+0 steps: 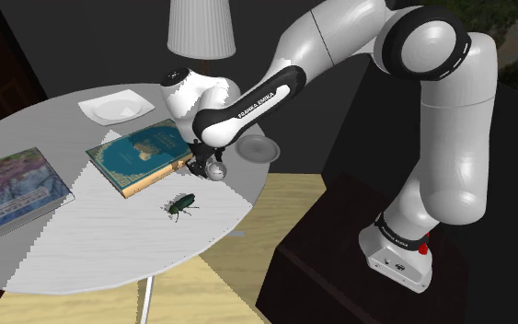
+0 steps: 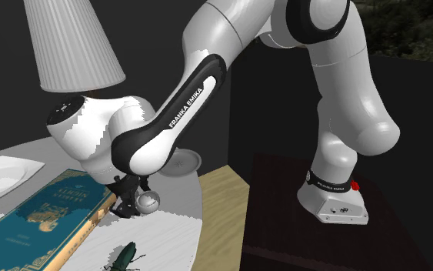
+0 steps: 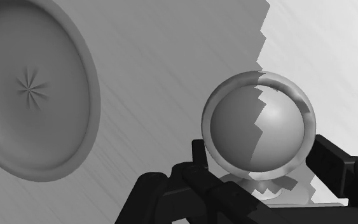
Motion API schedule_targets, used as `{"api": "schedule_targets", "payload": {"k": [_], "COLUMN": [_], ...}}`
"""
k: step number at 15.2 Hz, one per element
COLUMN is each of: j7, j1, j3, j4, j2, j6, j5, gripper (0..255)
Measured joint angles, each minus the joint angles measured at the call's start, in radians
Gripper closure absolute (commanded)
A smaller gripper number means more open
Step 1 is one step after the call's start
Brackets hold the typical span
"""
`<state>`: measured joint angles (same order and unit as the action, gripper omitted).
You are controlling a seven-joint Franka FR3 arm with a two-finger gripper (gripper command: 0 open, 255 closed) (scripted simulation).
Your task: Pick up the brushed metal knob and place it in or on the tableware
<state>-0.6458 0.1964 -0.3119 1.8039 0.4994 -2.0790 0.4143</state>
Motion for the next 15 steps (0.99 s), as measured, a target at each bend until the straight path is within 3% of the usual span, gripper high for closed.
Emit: {"api": "schedule_targets", "payload": {"k": [15], "j7": [0.047], "j1": [-0.012], "j3": [-0.02], "j4": [-0.034], "j2": [-0.09], "j6": [0.113], "j5": [-0.045], "gripper": [255]}}
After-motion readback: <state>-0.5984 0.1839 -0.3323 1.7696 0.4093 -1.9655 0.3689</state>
